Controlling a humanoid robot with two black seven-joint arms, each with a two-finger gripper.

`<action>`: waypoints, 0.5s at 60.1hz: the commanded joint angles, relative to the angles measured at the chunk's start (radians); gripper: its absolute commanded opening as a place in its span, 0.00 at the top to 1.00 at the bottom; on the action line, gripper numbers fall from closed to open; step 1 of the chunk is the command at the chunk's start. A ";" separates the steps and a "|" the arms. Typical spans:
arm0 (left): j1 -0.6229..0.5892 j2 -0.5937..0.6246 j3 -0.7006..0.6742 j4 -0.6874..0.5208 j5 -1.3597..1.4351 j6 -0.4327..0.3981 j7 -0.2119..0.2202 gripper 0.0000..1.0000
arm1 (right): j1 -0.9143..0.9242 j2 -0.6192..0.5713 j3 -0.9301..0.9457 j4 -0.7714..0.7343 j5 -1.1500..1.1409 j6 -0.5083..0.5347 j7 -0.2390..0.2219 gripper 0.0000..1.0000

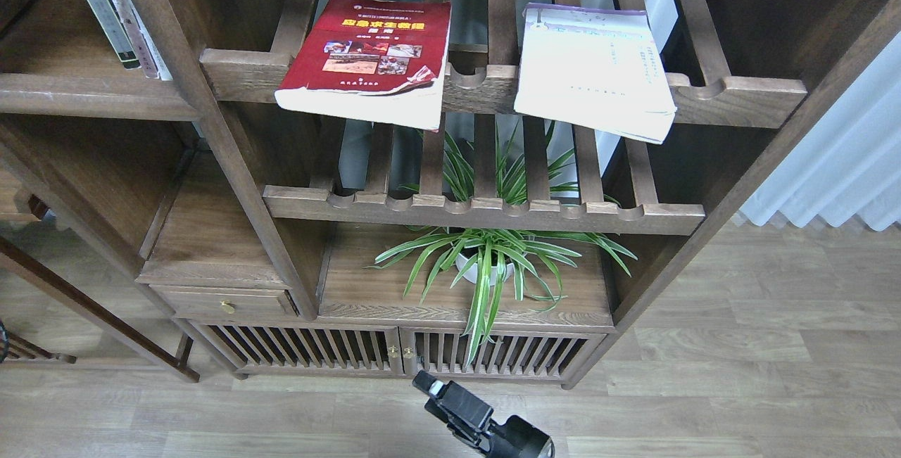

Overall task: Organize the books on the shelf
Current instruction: 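Release the book on the side shelf and withdraw the left arm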

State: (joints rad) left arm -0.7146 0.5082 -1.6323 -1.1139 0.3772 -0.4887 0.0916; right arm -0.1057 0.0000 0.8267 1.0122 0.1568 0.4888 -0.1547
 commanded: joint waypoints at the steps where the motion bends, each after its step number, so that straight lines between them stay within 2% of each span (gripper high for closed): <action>1: 0.121 0.004 -0.055 -0.092 -0.040 0.000 0.002 0.24 | 0.000 0.000 0.002 0.019 0.004 0.000 0.001 0.01; 7: 0.211 0.006 -0.067 -0.164 -0.090 0.000 0.010 0.22 | 0.000 0.000 0.005 0.034 0.006 0.000 0.011 0.01; 10: 0.250 0.012 -0.074 -0.190 -0.106 0.000 0.011 0.17 | 0.000 0.000 0.015 0.037 0.007 0.000 0.015 0.01; 11: 0.276 0.019 -0.080 -0.207 -0.113 0.000 0.013 0.08 | 0.000 0.000 0.023 0.039 0.007 0.000 0.017 0.01; 13: 0.302 0.024 -0.086 -0.222 -0.121 0.000 0.013 0.00 | 0.000 0.000 0.028 0.042 0.007 0.000 0.018 0.01; 24: 0.432 0.027 -0.127 -0.247 -0.135 0.000 0.013 0.00 | 0.000 0.000 0.068 0.075 0.010 0.000 0.023 0.01; 30: 0.518 0.024 -0.129 -0.247 -0.141 0.000 0.013 0.00 | -0.005 0.000 0.078 0.158 0.023 0.000 0.043 0.04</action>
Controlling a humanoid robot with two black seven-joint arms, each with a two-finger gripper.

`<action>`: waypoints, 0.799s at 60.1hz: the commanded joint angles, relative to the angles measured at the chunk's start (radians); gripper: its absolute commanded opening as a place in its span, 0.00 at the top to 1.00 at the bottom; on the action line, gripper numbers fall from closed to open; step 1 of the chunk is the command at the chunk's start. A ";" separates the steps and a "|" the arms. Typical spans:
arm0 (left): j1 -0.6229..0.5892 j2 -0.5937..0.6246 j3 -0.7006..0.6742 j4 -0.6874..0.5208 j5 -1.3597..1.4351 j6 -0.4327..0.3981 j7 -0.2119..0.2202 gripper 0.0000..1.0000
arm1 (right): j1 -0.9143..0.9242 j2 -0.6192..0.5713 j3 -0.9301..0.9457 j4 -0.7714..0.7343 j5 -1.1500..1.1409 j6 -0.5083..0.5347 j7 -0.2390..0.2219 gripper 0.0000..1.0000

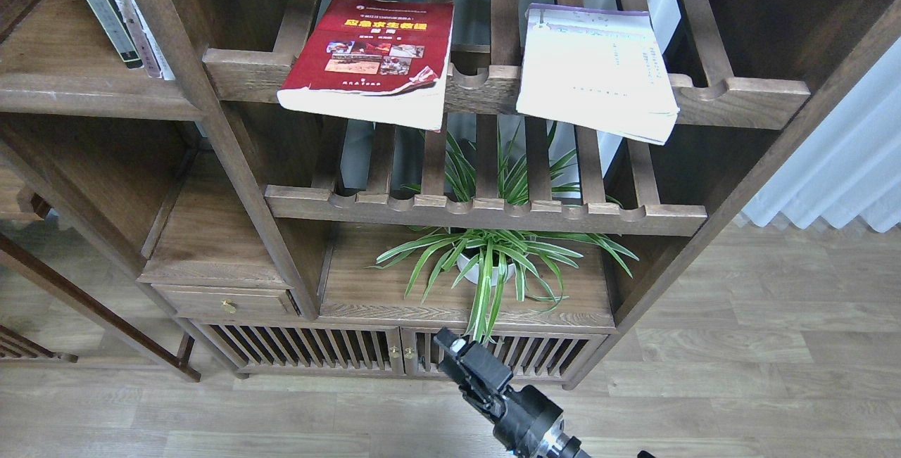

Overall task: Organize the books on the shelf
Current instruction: 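Release the book on the side shelf and withdraw the left arm, then reach the right gripper up to the white book on the upper shelf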

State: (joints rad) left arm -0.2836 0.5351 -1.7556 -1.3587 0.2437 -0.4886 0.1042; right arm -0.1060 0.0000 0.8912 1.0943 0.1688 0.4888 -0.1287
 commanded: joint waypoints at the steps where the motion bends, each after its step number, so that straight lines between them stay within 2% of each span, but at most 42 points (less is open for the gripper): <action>1: 0.107 -0.006 -0.005 -0.002 -0.012 0.000 0.000 0.00 | -0.012 0.000 0.014 0.103 0.012 0.000 0.020 0.04; 10: 0.207 -0.020 0.011 0.007 -0.076 0.000 0.002 0.00 | -0.035 0.000 0.029 0.208 0.026 0.000 0.037 0.05; 16: 0.299 -0.040 0.025 0.013 -0.106 0.000 -0.003 0.00 | -0.035 0.000 0.121 0.259 0.031 0.000 0.038 0.05; 30: 0.328 -0.064 0.031 0.029 -0.136 0.000 -0.001 0.00 | -0.057 0.000 0.153 0.446 0.035 0.000 0.035 0.05; 48: 0.331 -0.070 0.041 0.030 -0.138 0.000 -0.001 0.00 | -0.014 0.000 0.238 0.507 0.031 0.000 0.035 0.06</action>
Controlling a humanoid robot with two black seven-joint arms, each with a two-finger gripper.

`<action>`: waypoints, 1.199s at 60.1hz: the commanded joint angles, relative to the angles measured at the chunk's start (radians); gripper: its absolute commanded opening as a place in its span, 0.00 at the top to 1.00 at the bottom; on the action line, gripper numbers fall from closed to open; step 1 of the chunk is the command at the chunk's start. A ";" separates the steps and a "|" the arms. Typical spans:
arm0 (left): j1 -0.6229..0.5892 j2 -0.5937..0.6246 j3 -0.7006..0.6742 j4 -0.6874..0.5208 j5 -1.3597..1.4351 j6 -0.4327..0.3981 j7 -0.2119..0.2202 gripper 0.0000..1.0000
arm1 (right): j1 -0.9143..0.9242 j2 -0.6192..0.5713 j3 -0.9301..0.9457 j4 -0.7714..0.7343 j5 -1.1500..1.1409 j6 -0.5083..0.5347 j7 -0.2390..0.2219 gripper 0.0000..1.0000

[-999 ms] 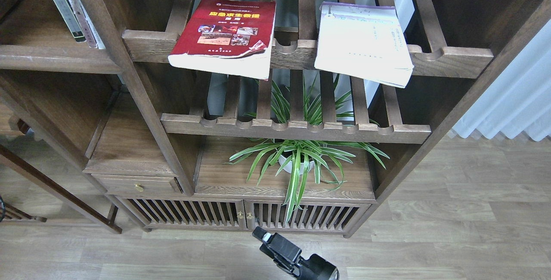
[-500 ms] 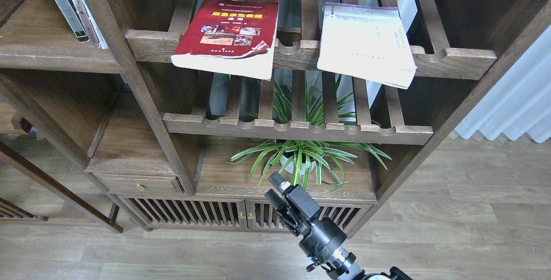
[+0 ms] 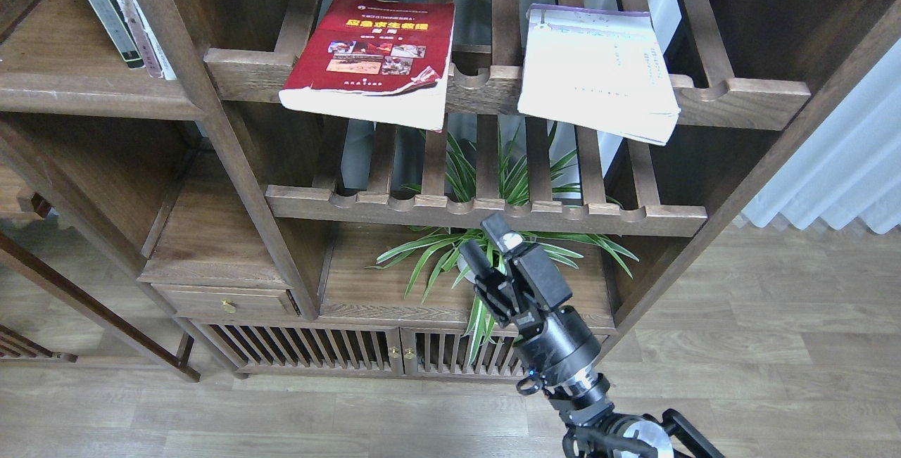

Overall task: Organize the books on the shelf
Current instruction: 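Reach the right gripper up to the white book on the upper shelf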

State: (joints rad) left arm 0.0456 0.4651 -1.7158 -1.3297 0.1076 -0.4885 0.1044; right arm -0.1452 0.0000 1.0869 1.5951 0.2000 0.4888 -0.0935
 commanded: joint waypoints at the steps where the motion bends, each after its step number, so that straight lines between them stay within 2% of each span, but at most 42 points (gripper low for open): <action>1: 0.002 0.000 0.001 0.001 -0.002 0.000 -0.002 0.00 | 0.030 0.000 0.056 0.006 -0.001 0.000 0.000 0.06; 19: -0.001 -0.002 0.002 0.032 -0.003 0.000 -0.006 0.00 | 0.108 0.000 0.240 0.006 -0.014 0.000 0.000 0.06; 72: -0.013 0.004 0.002 0.038 -0.023 0.000 -0.002 0.00 | 0.139 0.000 0.294 0.005 -0.042 0.000 0.000 0.05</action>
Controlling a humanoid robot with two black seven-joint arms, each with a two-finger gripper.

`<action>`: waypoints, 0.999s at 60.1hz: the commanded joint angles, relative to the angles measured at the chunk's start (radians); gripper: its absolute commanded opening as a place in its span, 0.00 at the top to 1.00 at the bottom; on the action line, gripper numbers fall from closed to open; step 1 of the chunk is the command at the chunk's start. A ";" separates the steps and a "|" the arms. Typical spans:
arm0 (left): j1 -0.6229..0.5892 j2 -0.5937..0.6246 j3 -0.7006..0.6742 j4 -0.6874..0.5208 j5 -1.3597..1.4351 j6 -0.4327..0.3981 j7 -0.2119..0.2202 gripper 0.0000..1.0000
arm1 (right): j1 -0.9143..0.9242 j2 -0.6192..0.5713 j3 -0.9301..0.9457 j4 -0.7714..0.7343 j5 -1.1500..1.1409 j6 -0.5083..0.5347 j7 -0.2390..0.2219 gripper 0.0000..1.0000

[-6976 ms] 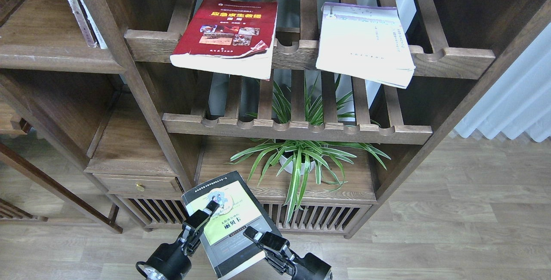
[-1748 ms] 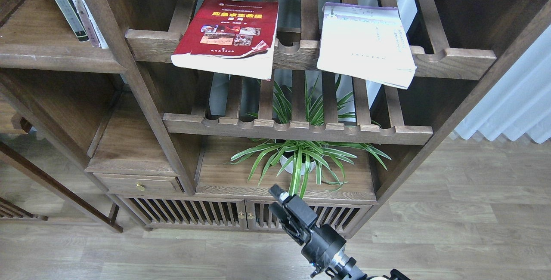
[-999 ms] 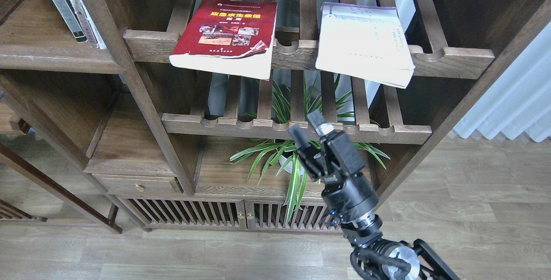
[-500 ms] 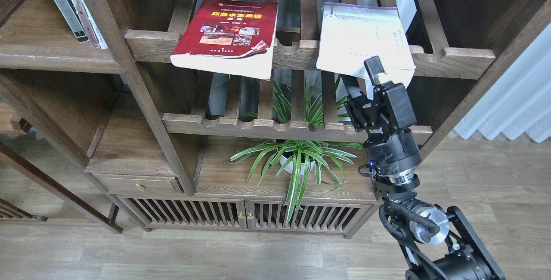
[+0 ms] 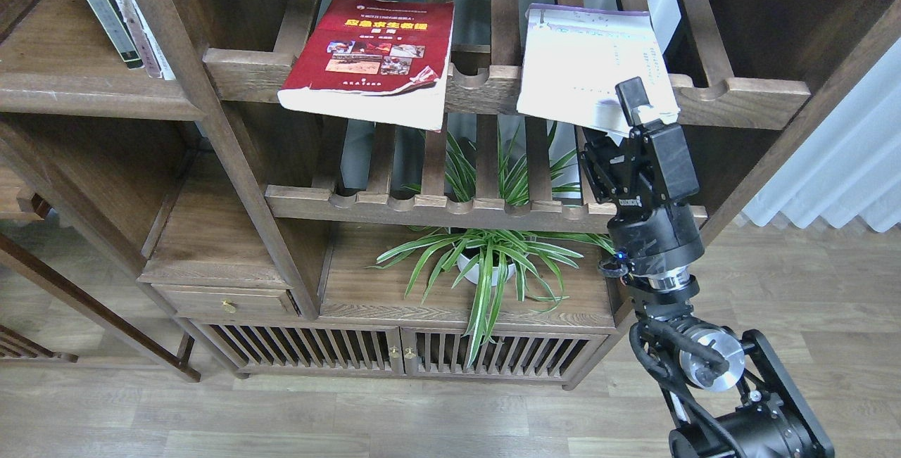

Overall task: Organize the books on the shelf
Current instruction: 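Reach the right gripper up to the white book on the upper shelf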

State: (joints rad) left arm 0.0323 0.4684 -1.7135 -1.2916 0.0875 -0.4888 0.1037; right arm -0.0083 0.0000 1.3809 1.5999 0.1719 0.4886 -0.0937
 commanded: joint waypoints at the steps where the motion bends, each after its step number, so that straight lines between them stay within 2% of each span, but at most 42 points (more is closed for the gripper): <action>1: 0.000 0.003 -0.001 0.000 -0.005 0.000 -0.001 0.00 | 0.002 0.000 0.001 0.000 -0.015 0.000 0.000 0.05; 8: 0.000 0.006 -0.001 0.003 -0.011 0.000 -0.001 0.00 | 0.010 0.000 0.001 0.000 -0.015 0.000 0.000 0.05; 29: 0.000 0.007 -0.005 0.009 -0.017 0.000 -0.001 0.00 | 0.037 0.000 0.003 -0.008 -0.017 -0.137 0.005 0.05; 38: 0.000 0.007 -0.006 0.015 -0.018 0.000 -0.001 0.00 | 0.047 0.000 0.010 -0.008 -0.017 -0.143 0.031 0.07; 41: 0.000 0.007 -0.008 0.017 -0.020 0.000 -0.001 0.00 | 0.047 0.000 0.020 -0.008 -0.015 -0.142 0.038 0.15; 47: 0.000 0.007 -0.009 0.017 -0.023 0.000 -0.001 0.00 | 0.047 0.000 0.035 -0.008 -0.012 -0.134 0.040 0.23; 48: 0.000 0.007 -0.011 0.017 -0.023 0.000 -0.001 0.00 | 0.047 0.000 0.038 -0.008 -0.009 -0.133 0.040 0.30; 60: 0.000 0.007 -0.014 0.020 -0.025 0.000 -0.002 0.00 | 0.022 0.000 0.038 -0.008 -0.006 -0.119 0.054 0.59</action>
State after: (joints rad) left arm 0.0322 0.4755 -1.7258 -1.2747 0.0634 -0.4888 0.1024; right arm 0.0286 0.0000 1.4184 1.5917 0.1641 0.3593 -0.0483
